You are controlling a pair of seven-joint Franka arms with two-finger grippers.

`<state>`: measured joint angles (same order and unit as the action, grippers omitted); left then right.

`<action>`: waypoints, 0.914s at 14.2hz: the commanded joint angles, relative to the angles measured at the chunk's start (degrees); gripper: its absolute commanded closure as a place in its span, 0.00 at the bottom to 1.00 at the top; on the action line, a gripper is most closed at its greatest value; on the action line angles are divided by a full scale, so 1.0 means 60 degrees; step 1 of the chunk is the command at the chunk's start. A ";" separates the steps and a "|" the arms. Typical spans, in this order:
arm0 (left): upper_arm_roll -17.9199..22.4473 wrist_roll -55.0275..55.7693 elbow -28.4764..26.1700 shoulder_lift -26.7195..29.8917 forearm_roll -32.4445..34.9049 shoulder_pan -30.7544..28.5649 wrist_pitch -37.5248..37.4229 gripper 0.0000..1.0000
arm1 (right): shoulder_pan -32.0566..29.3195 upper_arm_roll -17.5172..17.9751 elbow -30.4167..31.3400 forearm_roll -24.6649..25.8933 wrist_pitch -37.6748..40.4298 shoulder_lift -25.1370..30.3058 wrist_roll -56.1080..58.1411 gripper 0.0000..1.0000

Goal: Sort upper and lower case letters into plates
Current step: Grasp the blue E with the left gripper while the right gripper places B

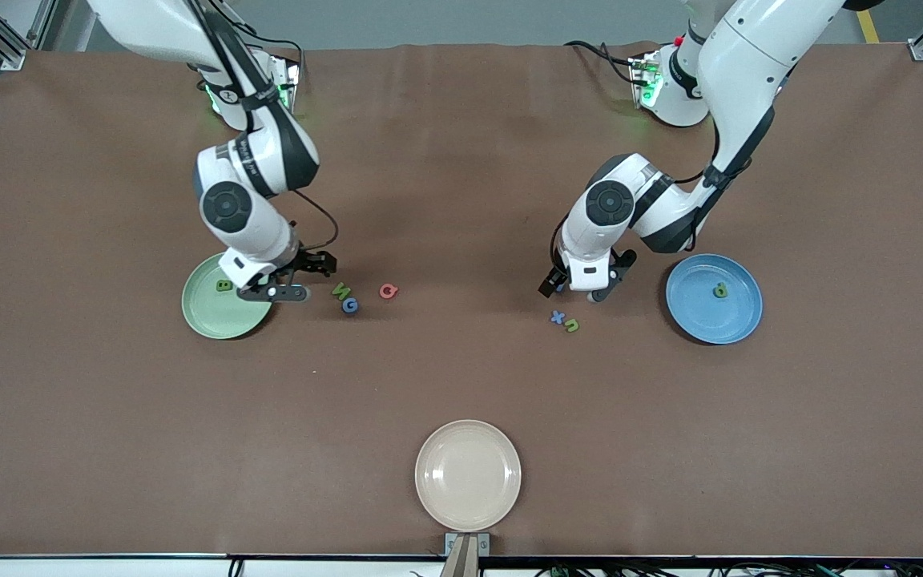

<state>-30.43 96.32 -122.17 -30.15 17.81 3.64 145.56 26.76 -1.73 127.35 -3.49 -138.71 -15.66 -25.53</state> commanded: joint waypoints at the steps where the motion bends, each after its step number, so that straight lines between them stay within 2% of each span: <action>1: 0.0033 0.0542 0.0263 -0.0219 0.0166 0.0155 -0.0120 0.00 | 0.0534 -0.0093 -0.0072 -0.0049 -0.0888 -0.0698 -0.0752 0.00; 4: 0.0033 0.0996 0.0439 -0.0439 0.0472 0.0141 -0.0120 0.05 | 0.0930 -0.0108 -0.0057 -0.0034 -0.1987 -0.1387 -0.1135 0.00; 7: 0.0033 0.1348 0.0586 -0.0673 0.0839 0.0141 -0.0120 0.11 | 0.0960 -0.0122 -0.0057 0.0112 -0.2399 -0.1593 -0.1106 0.00; 9: 0.0033 0.1378 0.0586 -0.0674 0.0854 0.0141 -0.0105 0.21 | 0.0975 -0.0123 -0.0057 0.0243 -0.2488 -0.1593 -0.1047 0.02; 10: 0.0033 0.1393 0.0586 -0.0674 0.0840 0.0141 -0.0105 0.26 | 0.0975 -0.0137 -0.0072 0.0563 -0.2502 -0.1593 -0.1047 0.03; 13: 0.0033 0.1393 0.0586 -0.0688 0.0854 0.0141 -0.0105 0.48 | 0.0843 -0.0137 -0.0072 0.1152 -0.2503 -0.1608 -0.1062 0.05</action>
<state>-30.37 103.13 -119.41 -33.78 21.41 4.10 145.68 31.99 -2.28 126.67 1.01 -153.48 -25.62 -31.22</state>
